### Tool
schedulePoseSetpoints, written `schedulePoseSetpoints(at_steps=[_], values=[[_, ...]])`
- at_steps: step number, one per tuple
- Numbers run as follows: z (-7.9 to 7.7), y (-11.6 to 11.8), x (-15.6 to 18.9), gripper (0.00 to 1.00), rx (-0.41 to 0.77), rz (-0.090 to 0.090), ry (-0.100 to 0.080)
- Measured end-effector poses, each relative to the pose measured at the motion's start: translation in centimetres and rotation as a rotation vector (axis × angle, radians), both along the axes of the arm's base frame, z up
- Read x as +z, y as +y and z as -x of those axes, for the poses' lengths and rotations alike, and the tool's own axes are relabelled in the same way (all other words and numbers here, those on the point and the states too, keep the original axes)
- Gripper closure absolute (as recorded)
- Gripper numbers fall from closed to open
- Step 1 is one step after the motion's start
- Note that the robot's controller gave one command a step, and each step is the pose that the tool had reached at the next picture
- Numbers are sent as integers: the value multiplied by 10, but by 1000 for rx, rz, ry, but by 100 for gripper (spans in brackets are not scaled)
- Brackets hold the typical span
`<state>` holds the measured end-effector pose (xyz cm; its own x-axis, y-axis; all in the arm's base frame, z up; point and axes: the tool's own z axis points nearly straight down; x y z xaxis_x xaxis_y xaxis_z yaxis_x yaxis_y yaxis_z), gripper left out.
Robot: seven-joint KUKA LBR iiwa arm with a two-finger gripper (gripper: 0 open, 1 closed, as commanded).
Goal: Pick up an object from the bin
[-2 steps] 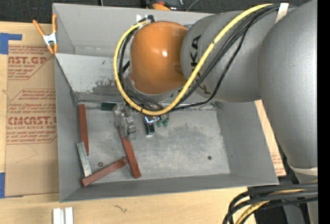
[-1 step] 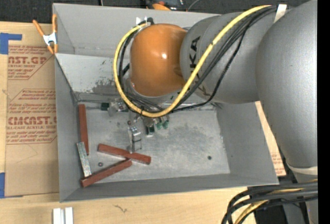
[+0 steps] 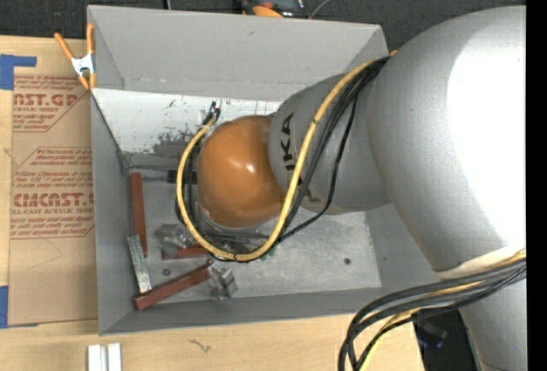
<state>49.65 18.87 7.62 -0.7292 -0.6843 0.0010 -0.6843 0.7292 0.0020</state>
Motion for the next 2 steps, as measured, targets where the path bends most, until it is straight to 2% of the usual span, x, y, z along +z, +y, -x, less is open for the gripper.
schedulePoseSetpoints(at_steps=[1,2], values=[[-3,1,3,100,-4,-4,-8],[-4,37,130,100,21,-5,-12]])
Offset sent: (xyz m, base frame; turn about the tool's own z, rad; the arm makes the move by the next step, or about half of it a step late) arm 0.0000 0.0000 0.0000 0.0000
